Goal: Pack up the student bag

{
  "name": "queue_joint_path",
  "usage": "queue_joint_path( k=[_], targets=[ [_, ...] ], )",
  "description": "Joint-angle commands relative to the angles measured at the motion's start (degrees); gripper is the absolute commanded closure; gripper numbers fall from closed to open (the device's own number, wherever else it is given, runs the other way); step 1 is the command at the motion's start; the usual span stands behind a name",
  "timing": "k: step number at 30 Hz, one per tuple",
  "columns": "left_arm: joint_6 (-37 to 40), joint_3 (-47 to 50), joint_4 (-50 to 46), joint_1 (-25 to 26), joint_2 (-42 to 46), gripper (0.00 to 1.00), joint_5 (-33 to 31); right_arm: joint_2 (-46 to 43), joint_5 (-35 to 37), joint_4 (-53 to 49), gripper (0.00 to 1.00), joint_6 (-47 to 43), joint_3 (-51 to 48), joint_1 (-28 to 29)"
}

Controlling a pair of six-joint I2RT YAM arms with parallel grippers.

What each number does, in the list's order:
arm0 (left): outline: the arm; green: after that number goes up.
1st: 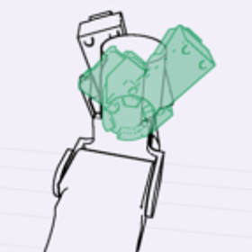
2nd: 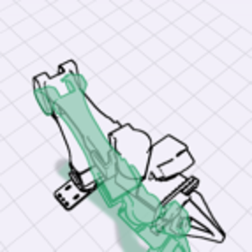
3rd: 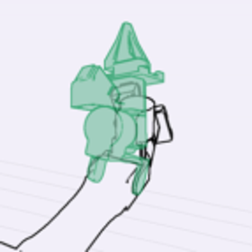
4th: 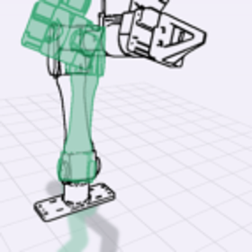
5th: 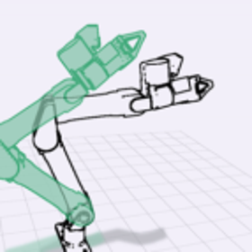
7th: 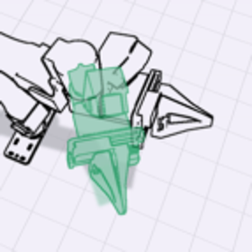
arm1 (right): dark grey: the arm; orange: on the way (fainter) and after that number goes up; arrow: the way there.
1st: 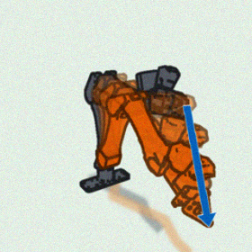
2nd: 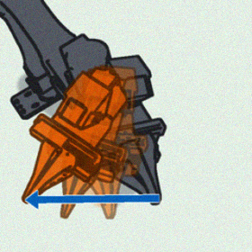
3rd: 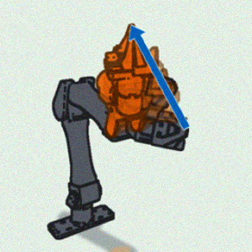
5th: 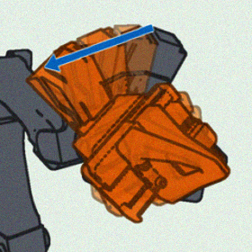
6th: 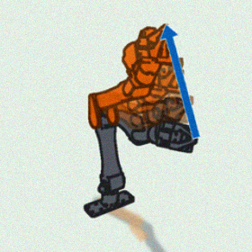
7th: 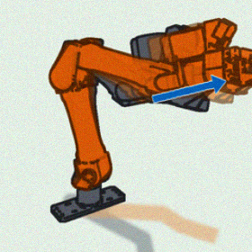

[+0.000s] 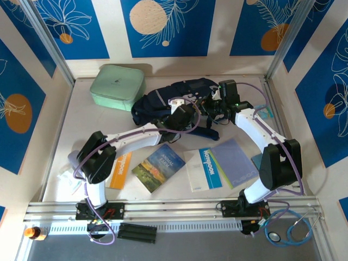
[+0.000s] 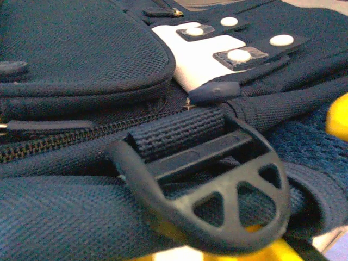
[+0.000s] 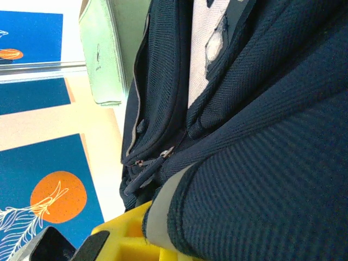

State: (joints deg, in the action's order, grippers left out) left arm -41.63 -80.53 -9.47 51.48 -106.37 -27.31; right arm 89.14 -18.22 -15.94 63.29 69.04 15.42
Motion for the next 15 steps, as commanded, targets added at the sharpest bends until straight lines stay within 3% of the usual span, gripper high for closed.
queue_joint_path(
  k=[1, 6, 15],
  targets=[
    [0.8, -2.2, -0.2, -0.6, -0.7, 0.83, -2.1, -0.1, -4.3, 1.1, 0.98, 0.1, 2.5, 1.0],
    [1.0, -2.0, -0.7, -0.7, -0.5, 0.95, -1.8, 0.0, -3.5, 0.5, 1.00, -0.4, 2.9, 1.0],
    [0.6, 1.4, -4.3, -2.5, 2.7, 1.00, 4.0, 0.4, -1.4, -1.8, 1.00, -2.5, 4.4, 0.3]
  ],
)
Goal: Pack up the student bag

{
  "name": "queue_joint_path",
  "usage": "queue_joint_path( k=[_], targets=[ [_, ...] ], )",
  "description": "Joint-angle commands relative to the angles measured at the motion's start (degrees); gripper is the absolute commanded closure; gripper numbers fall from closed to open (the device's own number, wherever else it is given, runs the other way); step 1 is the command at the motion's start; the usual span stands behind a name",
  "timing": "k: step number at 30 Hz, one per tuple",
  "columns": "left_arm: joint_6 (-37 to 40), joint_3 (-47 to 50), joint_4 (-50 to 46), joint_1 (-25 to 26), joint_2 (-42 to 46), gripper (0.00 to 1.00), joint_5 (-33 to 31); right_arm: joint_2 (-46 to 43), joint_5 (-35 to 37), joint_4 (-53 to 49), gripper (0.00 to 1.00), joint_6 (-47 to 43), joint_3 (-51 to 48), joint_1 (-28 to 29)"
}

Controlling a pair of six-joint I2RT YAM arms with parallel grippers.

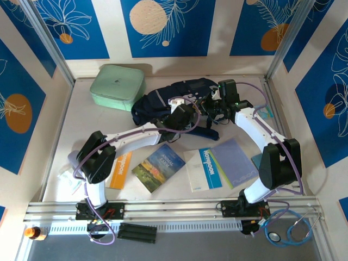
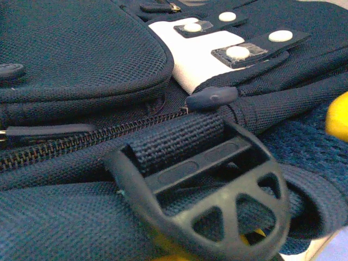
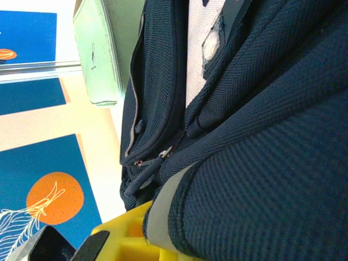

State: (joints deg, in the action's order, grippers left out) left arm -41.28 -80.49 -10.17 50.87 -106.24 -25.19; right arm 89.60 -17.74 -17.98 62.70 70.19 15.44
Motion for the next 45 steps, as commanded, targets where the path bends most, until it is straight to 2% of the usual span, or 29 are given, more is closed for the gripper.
queue_joint_path(
  k=[1, 5, 9, 16, 20, 26, 28, 33, 35, 38, 40, 45],
  targets=[
    [0.5, 2.5, -4.2, -2.4, 3.5, 1.00, 3.0, -0.1, -1.0, -0.3, 1.00, -2.4, 3.2, 0.2],
    [3.1, 6.0, -11.5, -4.7, 7.4, 1.00, 5.9, -0.2, 2.0, -1.3, 1.00, -4.3, 2.5, -0.1],
    [7.0, 12.5, -13.9, -8.3, 12.3, 1.00, 11.4, 0.7, 2.9, -1.0, 1.00, -5.7, 1.2, 0.2],
    [15.9, 18.0, -18.2, -12.3, 15.7, 1.00, 16.3, 1.9, 7.1, -0.5, 1.00, -8.7, 0.1, 0.2],
    [18.4, 20.5, -18.9, -15.0, 16.8, 1.00, 18.0, 3.5, 10.3, 0.0, 1.00, -13.2, 0.1, -0.4],
    [21.6, 21.8, -17.0, -17.2, 15.9, 1.00, 21.6, 6.4, 13.2, 6.3, 0.97, -24.5, -1.4, -2.5],
    [22.8, 20.7, -16.3, -17.1, 14.6, 1.00, 24.8, 7.3, 16.4, 5.9, 0.92, -26.8, -1.5, -2.6],
    [23.5, 16.6, -14.8, -16.3, 12.2, 1.00, 31.0, 3.3, 18.6, 6.1, 0.51, -25.1, -5.8, -2.9],
    [23.5, 13.9, -15.4, -15.5, 10.7, 1.00, 33.6, 0.0, 21.1, 3.2, 0.42, -22.8, -7.1, -3.1],
    [22.9, 8.4, -17.1, -13.6, 7.9, 1.00, 35.8, -5.4, 24.5, -2.2, 0.36, -16.7, -9.7, -3.3],
    [21.2, 4.4, -19.0, -12.3, 5.8, 1.00, 35.5, -7.6, 24.0, -5.5, 0.34, -12.5, -10.9, -3.6],
    [16.8, -4.4, -19.9, -9.9, 0.5, 1.00, 40.8, -11.2, 14.8, -3.9, 0.30, -1.7, -15.6, -4.2]
  ],
)
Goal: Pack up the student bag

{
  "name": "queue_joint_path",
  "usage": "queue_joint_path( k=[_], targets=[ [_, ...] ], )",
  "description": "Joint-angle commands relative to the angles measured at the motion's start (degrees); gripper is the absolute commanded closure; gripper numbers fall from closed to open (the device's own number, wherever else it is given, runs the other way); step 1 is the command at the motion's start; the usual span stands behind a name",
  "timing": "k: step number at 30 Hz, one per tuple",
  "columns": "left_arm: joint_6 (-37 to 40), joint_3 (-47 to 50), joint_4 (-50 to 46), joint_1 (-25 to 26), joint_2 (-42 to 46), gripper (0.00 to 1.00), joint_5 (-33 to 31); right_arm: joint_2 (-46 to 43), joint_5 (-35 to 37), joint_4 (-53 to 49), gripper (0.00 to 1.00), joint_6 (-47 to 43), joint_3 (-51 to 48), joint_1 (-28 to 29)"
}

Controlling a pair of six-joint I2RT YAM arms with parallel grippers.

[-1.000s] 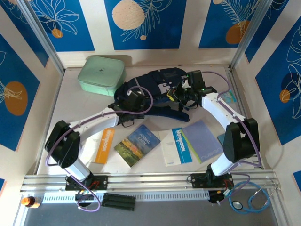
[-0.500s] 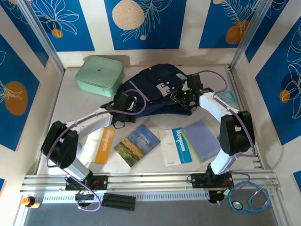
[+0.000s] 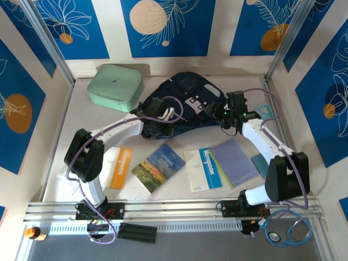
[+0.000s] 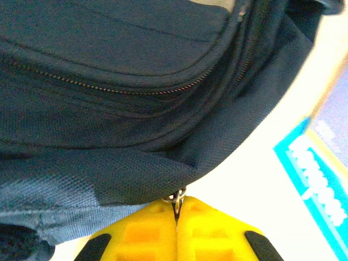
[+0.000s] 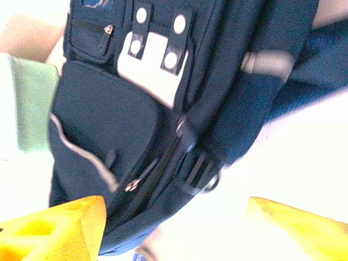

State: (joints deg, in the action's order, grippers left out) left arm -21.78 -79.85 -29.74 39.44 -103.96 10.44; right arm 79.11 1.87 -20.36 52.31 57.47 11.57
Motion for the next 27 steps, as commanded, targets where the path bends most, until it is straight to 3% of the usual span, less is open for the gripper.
queue_joint_path(
  k=[1, 12, 20, 24, 27],
  targets=[
    [-3.2, -6.6, -0.5, 2.0, -2.6, 1.00, 5.6, -1.2, -6.4, -0.1, 0.29, 10.7, -3.8, -0.6],
    [-9.2, -11.2, 4.5, 4.9, -7.3, 1.00, 8.0, 5.9, -18.2, 18.9, 0.28, 20.1, -8.7, -1.1],
    [-8.1, -10.5, 2.6, 4.9, -8.0, 1.00, 7.7, 11.0, -16.0, 21.3, 0.32, 23.4, -10.4, 2.1],
    [-7.7, -10.3, 2.1, 4.9, -8.8, 1.00, 7.8, 14.3, -16.7, 23.0, 0.38, 23.3, -9.8, 2.8],
    [-7.0, -10.0, 1.0, 4.8, -8.4, 1.00, 7.9, 15.5, -16.3, 23.0, 0.51, 23.3, -9.9, 2.8]
  ],
)
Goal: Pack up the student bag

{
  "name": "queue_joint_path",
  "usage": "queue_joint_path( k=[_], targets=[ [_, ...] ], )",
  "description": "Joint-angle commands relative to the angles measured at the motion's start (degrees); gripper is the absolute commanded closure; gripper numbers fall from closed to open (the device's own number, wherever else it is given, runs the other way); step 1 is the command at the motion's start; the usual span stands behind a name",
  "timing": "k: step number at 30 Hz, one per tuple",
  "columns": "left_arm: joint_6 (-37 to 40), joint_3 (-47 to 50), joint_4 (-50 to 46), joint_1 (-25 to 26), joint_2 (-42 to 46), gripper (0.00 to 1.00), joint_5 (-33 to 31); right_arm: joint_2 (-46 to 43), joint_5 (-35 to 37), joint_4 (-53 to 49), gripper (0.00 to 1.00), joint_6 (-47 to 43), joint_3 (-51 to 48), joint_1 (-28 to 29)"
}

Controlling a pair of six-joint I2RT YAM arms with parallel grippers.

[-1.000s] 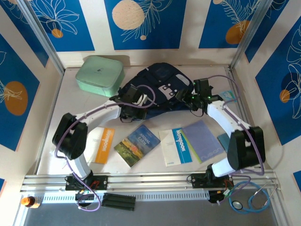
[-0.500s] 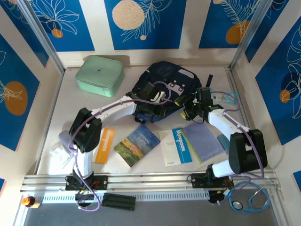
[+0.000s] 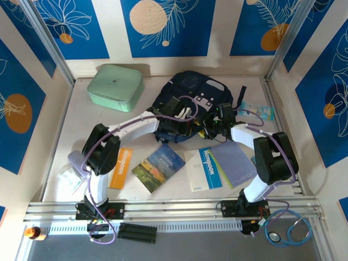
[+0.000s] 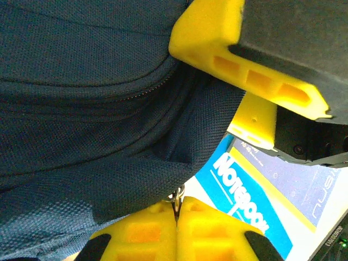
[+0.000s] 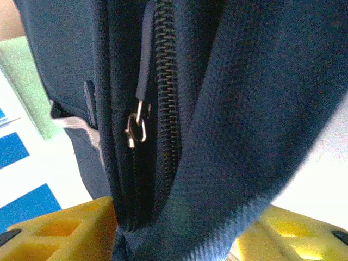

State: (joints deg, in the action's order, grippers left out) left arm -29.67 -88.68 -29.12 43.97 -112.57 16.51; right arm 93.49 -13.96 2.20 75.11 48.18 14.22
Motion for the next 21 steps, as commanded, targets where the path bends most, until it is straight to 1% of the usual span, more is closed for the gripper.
queue_joint_path(
  k=[1, 2, 5, 7, 11, 12, 15, 18, 21],
  targets=[
    [1.5, -0.9, -0.1, 0.2, 0.5, 1.00, 1.8, 1.2, -0.1, 0.6, 0.58, 0.4, -0.8, 0.1],
    [2.3, -0.4, -0.7, -0.1, 1.0, 1.00, 1.5, 1.3, 0.5, 0.7, 0.64, 0.0, -1.0, 0.0],
    [4.9, 1.9, -2.8, -1.6, 2.9, 1.00, 0.5, 1.3, 2.8, -1.3, 0.76, -2.8, -0.4, -0.1],
    [7.5, 3.3, -5.3, -3.5, 3.8, 1.00, -0.4, 1.2, 4.3, -3.0, 0.82, -5.6, 0.6, -0.2],
    [12.9, 6.0, -9.4, -8.5, 5.5, 1.00, -1.4, 0.2, 7.4, -6.6, 0.84, -10.1, 2.3, -0.7],
    [14.5, 6.5, -10.1, -9.5, 5.8, 1.00, -1.8, -0.1, 8.0, -7.2, 0.85, -10.9, 2.7, -0.8],
    [18.7, 7.0, -11.9, -11.8, 6.3, 1.00, -2.8, -1.1, 9.7, -9.4, 0.87, -13.2, 4.3, -1.0],
    [20.6, 7.0, -12.9, -13.7, 5.6, 1.00, -4.8, -1.9, 11.0, -10.6, 0.88, -15.3, 5.4, -1.7],
    [21.2, 6.8, -12.9, -14.4, 5.5, 1.00, -5.1, -1.9, 10.6, -10.7, 0.89, -18.0, 6.8, -2.5]
  ],
)
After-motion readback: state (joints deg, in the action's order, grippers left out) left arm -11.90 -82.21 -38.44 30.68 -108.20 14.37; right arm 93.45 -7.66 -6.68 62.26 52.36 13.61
